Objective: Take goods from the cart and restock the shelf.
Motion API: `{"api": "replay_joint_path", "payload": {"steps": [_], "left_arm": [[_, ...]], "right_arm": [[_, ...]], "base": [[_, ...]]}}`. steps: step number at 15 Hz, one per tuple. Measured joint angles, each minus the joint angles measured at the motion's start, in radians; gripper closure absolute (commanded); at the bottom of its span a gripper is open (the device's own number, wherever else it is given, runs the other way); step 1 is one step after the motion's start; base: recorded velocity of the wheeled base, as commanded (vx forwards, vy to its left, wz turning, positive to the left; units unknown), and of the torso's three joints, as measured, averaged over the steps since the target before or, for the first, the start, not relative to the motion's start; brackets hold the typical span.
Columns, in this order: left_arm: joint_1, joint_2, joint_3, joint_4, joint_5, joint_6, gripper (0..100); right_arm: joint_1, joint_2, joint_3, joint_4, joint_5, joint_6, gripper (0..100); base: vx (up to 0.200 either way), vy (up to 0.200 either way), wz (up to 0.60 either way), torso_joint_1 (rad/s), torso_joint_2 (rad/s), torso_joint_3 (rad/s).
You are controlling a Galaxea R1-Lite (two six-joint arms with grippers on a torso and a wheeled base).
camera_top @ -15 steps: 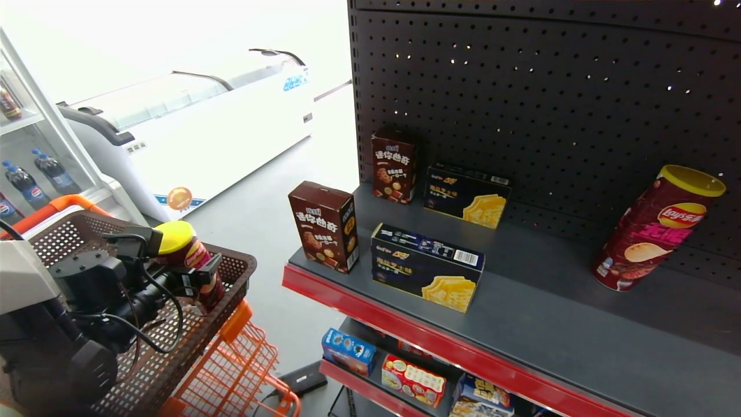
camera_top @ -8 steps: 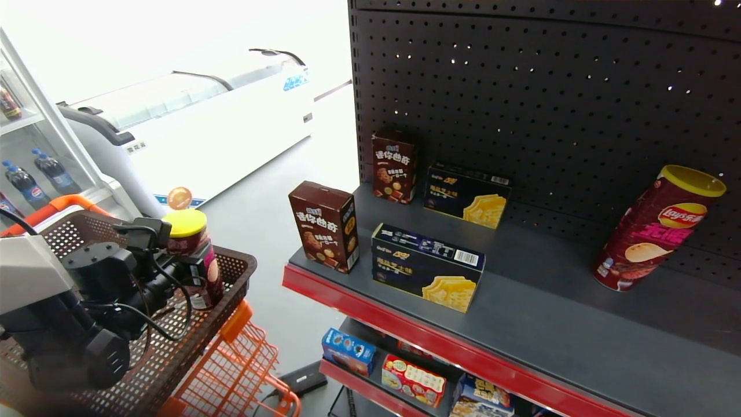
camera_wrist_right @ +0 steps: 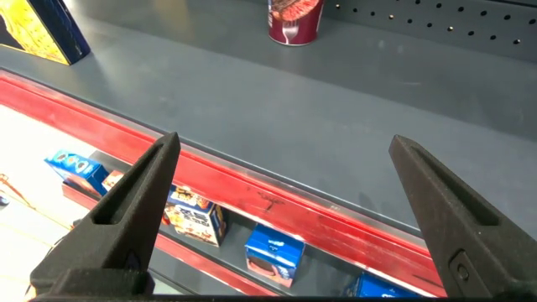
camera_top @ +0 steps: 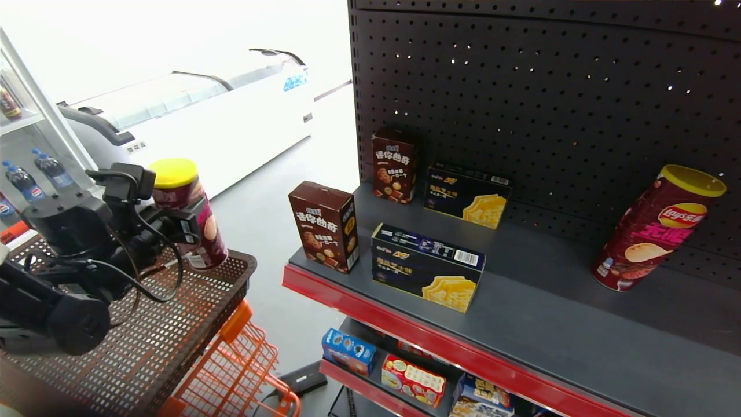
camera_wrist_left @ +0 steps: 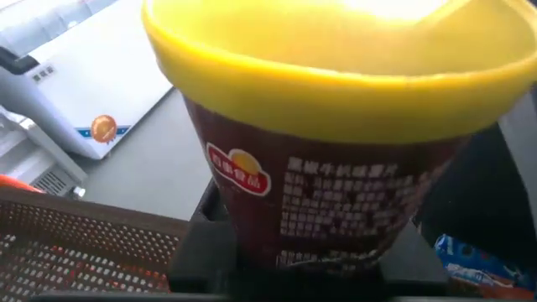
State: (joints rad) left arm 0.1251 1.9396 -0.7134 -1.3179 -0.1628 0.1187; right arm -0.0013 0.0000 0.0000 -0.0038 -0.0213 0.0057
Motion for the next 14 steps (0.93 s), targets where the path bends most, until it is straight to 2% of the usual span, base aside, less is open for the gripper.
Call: {"api": "replay_joint_path", "payload": {"steps": [2,4,7,8,9,10,11,12,14], "left_arm": [[-0.030,-0.109,-0.036,0.171,0.000,-0.017,100],[-0.087,-0.221,-0.061,0.332,0.001,-0.048,100],[-0.186,-0.341,-0.037,0.368,-0.001,-0.072,100],[-0.218,-0.379,-0.014,0.383,-0.020,-0.100,100],[-0.247,-0.413,0.013,0.394,-0.084,-0.123,100],[-0.264,-0.446,0.042,0.401,-0.191,-0.136,100],[-0.272,-0.473,0.071,0.405,-0.273,-0.144,100],[-0.275,-0.493,0.093,0.403,-0.308,-0.149,100],[-0.282,-0.517,0.106,0.407,-0.314,-0.150,100]], "right_arm": [[0.000,0.000,0.000,0.000,0.000,0.000,0],[-0.001,0.000,0.000,0.000,0.000,0.000,0],[0.000,0.000,0.000,0.000,0.000,0.000,0],[0.000,0.000,0.000,0.000,0.000,0.000,0],[0.000,0.000,0.000,0.000,0.000,0.000,0],[-0.001,0.000,0.000,0.000,0.000,0.000,0],[0.000,0.000,0.000,0.000,0.000,0.000,0],[0.000,0.000,0.000,0.000,0.000,0.000,0],[0.000,0.000,0.000,0.000,0.000,0.000,0]], "base": [[0.000,0.000,0.00,0.000,0.00,0.000],[0.000,0.000,0.00,0.000,0.00,0.000],[0.000,0.000,0.00,0.000,0.00,0.000],[0.000,0.000,0.00,0.000,0.00,0.000],[0.000,0.000,0.00,0.000,0.00,0.000],[0.000,0.000,0.00,0.000,0.00,0.000],[0.000,0.000,0.00,0.000,0.00,0.000],[0.000,0.000,0.00,0.000,0.00,0.000],[0.000,0.000,0.00,0.000,0.00,0.000]]}}
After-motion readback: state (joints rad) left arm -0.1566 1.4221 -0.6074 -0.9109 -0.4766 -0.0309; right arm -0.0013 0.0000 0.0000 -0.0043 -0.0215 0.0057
